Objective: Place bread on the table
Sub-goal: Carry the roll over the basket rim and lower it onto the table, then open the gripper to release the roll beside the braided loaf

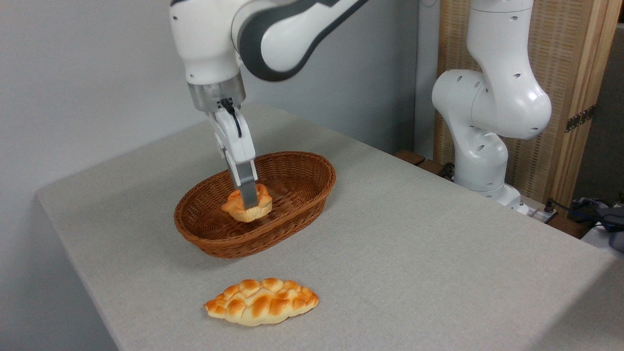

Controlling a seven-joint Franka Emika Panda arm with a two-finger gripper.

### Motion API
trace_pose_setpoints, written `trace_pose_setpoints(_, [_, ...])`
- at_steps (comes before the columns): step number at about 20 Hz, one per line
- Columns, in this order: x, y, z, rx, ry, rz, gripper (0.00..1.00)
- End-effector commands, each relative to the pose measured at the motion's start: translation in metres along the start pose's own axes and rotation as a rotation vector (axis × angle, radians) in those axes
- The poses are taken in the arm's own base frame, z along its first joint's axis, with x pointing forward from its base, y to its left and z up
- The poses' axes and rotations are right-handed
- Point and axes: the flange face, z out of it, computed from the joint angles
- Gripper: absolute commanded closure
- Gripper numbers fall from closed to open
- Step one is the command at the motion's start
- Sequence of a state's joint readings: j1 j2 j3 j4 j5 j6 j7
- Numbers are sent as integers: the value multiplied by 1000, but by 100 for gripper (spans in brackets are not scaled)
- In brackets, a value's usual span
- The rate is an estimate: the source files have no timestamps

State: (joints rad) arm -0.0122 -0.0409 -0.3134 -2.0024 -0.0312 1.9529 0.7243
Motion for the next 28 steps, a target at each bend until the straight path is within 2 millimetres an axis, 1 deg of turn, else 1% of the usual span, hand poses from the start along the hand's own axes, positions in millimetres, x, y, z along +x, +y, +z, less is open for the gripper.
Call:
trace_pose_setpoints(1, [-10,-13,-28,-39,-3,-35,41])
trace_pose_setpoints(3, [-25,-27,-42,-48,-7,-60,41])
trace_pose_setpoints(5, [-39,-41,-48,-48,-5,-92,41])
trace_pose_setpoints(7, [-59,-57,-51,-39,-5,-128,41])
trace_pose_setpoints(8, [-71,-67,-51,-37,-6,-135,41])
trace_pose_setpoints(11, [-121,-99,-53,-39,4,-82,41])
trace_pose_setpoints(12, [-134,-102,-55,-39,9,-56,41])
trace_pose_setpoints(13, [-146,-104,-50,-50,8,-36,41])
trace_pose_setpoints(14, [-152,-103,-44,-62,3,-6,41])
trace_pose_setpoints(15, [-153,-100,-35,-68,-24,46,40])
trace_pose_setpoints(16, [-149,-94,-23,-69,-74,96,36])
trace_pose_setpoints(18, [-149,-86,-3,-65,-175,171,29])
trace_pose_setpoints(20, [-145,-77,14,-87,-209,204,26])
trace_pose_setpoints(21, [-146,-77,16,-92,-211,208,22])
trace_pose_setpoints(23, [-148,-78,17,-86,-231,233,3])
trace_pose_setpoints(24, [-148,-79,17,-82,-240,244,0])
trace_pose_setpoints(28, [-152,-81,19,-94,-239,300,0])
